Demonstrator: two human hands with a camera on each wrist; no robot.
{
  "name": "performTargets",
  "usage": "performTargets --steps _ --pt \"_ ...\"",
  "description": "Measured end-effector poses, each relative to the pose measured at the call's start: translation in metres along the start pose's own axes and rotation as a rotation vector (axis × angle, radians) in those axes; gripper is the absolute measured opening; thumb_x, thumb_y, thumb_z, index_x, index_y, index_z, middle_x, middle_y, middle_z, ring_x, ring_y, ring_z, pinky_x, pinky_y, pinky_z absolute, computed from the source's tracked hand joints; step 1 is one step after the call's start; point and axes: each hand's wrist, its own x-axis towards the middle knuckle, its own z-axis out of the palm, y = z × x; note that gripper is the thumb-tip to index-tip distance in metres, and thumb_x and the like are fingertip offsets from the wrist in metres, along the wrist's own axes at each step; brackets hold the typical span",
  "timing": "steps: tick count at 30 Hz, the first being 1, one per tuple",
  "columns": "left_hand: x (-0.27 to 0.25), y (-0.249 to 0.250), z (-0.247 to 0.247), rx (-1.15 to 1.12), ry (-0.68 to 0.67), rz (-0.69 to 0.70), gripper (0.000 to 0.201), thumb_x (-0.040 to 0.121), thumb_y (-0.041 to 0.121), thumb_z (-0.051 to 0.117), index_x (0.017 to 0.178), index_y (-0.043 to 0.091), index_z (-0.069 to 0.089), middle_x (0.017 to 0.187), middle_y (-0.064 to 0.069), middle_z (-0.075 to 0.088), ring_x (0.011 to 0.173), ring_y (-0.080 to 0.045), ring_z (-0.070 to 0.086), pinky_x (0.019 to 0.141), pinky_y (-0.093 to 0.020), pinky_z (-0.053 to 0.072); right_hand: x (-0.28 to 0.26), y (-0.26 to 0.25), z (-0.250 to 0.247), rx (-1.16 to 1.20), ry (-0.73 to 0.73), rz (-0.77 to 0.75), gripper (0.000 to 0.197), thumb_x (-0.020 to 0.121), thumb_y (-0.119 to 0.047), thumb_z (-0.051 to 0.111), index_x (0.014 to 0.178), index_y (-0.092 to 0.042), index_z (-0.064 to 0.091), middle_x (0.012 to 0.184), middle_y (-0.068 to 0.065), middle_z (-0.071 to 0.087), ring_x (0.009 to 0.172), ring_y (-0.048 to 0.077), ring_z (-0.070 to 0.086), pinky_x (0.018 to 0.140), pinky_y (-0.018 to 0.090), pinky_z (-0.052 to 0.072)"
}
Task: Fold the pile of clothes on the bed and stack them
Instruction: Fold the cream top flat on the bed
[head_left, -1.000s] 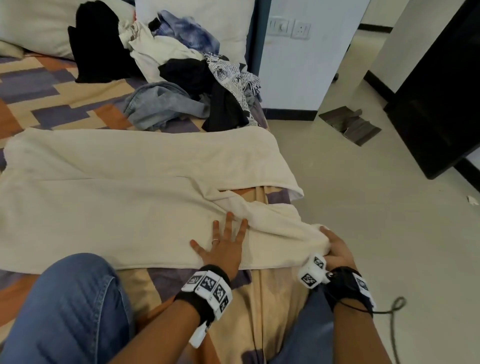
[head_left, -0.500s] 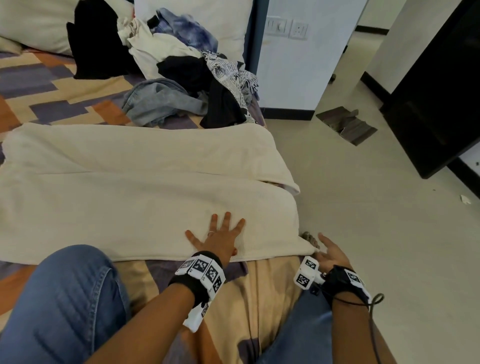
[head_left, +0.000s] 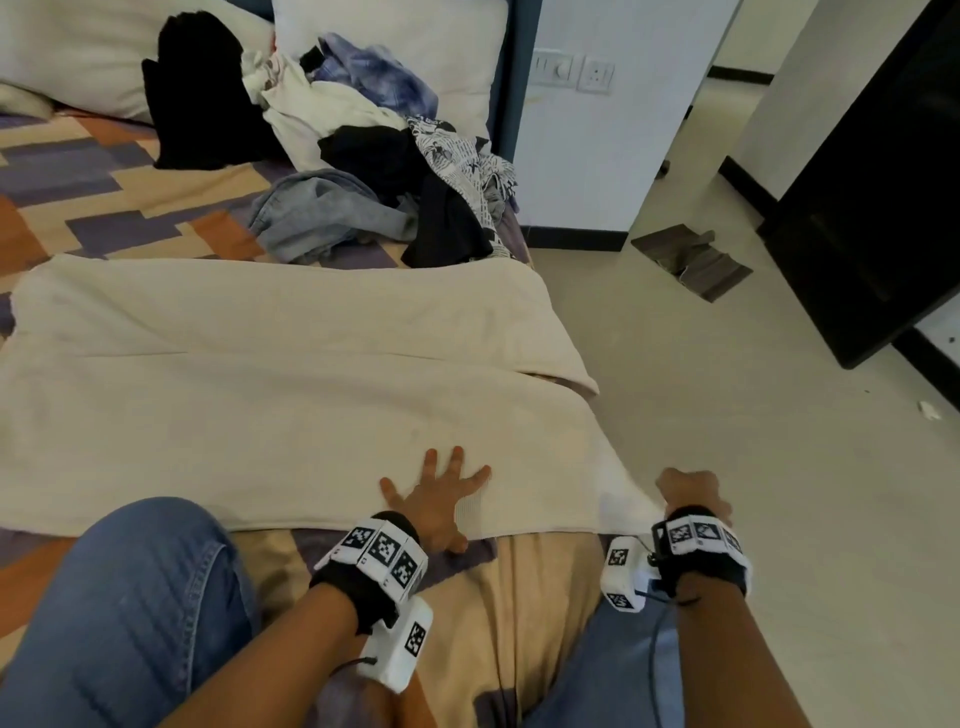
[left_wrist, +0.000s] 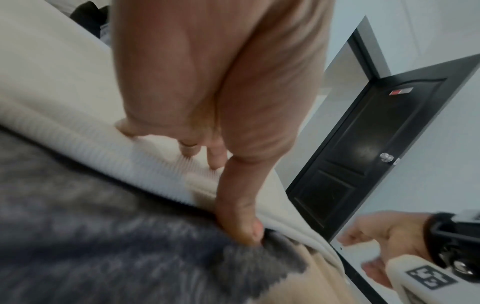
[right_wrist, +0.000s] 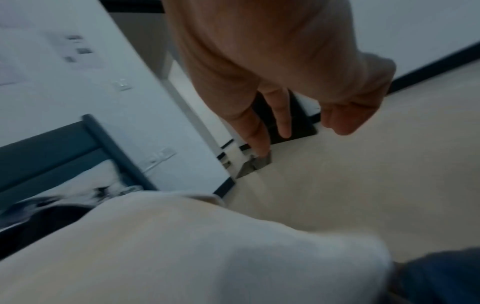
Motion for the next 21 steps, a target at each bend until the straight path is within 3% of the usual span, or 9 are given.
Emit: performTargets --steps 3,5,6,8,10,13,16,19,21 --pt "-0.013 -0.008 -0.017 -0.332 0.009 0.095 0.073 0.087 0.021 0.070 0.150 0.027 0.033 0.158 0.002 0.025 0.145 -0.016 0.025 0.117 -0.041 0.022 -0.021 -0.049 0.023 -0.106 -0.021 -0.370 0.033 0.090 -0.016 0.058 0.119 -0.003 0.065 0.127 0.022 0.060 0.118 0.039 0.054 0.100 0.042 0.042" --pt "-0.021 -0.015 -0.035 -0.860 0.068 0.100 0.047 0.087 0.005 0.068 0.132 0.010 0.056 0.120 -0.009 0.064 0.102 -0.008 0.064 0.081 -0.016 0.048 -0.033 -0.083 0.041 -0.084 -0.076 -0.682 0.024 0.093 -0.009 0.057 0.111 -0.002 0.071 0.117 0.020 0.068 0.111 0.036 0.061 0.098 0.038 0.045" --pt "-0.024 -0.020 -0.044 -1.022 0.116 0.082 0.038 0.087 0.000 0.066 0.125 0.008 0.061 0.104 -0.009 0.068 0.084 -0.011 0.065 0.063 -0.016 0.047 -0.039 -0.097 0.049 -0.059 -0.090 -0.799 0.022 0.093 -0.006 0.057 0.109 -0.002 0.072 0.115 0.019 0.069 0.111 0.036 0.062 0.099 0.037 0.044" --pt "-0.024 -0.037 -0.059 -1.058 0.268 0.025 0.032 0.087 0.002 0.067 0.118 0.011 0.065 0.096 -0.006 0.071 0.080 -0.015 0.062 0.057 -0.020 0.043 -0.047 -0.123 0.066 -0.067 -0.138 -0.958 0.023 0.094 -0.006 0.057 0.114 -0.003 0.069 0.119 0.016 0.068 0.116 0.035 0.060 0.103 0.038 0.041" --pt "-0.020 -0.056 -0.064 -0.971 0.413 -0.010 0.033 0.082 0.000 0.072 0.110 0.018 0.068 0.106 -0.008 0.071 0.086 -0.015 0.062 0.065 -0.022 0.049 -0.053 -0.141 0.081 -0.249 -0.245 -0.996 0.036 0.095 -0.019 0.061 0.130 -0.010 0.058 0.132 0.010 0.061 0.127 0.032 0.051 0.106 0.041 0.036" --pt "-0.013 -0.074 -0.060 -0.796 0.338 -0.072 0.053 0.076 -0.003 0.076 0.120 0.021 0.062 0.128 -0.007 0.055 0.101 -0.020 0.053 0.087 -0.031 0.049 -0.052 -0.151 0.095 -0.632 -0.310 -0.963 0.064 0.086 -0.043 0.070 0.141 -0.025 0.043 0.142 0.003 0.048 0.136 0.026 0.038 0.108 0.049 0.026" --pt "-0.003 -0.077 -0.041 -0.368 0.244 -0.128 0.084 0.071 0.016 0.084 0.142 0.030 0.041 0.139 -0.002 0.033 0.125 -0.026 0.036 0.105 -0.036 0.037 -0.045 -0.161 0.094 -0.585 -0.440 -0.946 0.059 0.076 -0.042 0.081 0.126 -0.023 0.055 0.124 -0.001 0.054 0.123 0.023 0.049 0.103 0.041 0.035" --pt "0.004 -0.069 -0.032 -0.213 0.280 -0.188 0.095 0.072 0.021 0.083 0.146 0.041 0.027 0.140 0.001 0.023 0.127 -0.028 0.029 0.100 -0.044 0.039 -0.033 -0.170 0.075 -0.679 -0.618 -0.987 0.036 0.069 -0.038 0.087 0.091 -0.016 0.070 0.090 0.000 0.066 0.088 0.023 0.063 0.075 0.030 0.047" --pt "0.007 -0.065 -0.031 -0.150 0.260 -0.206 0.105 0.073 0.020 0.082 0.150 0.044 0.013 0.142 0.000 0.020 0.129 -0.030 0.027 0.098 -0.045 0.039 -0.030 -0.171 0.057 -0.834 -0.694 -0.958 0.042 0.062 -0.044 0.088 0.089 -0.017 0.071 0.083 -0.002 0.069 0.081 0.020 0.065 0.076 0.032 0.050"
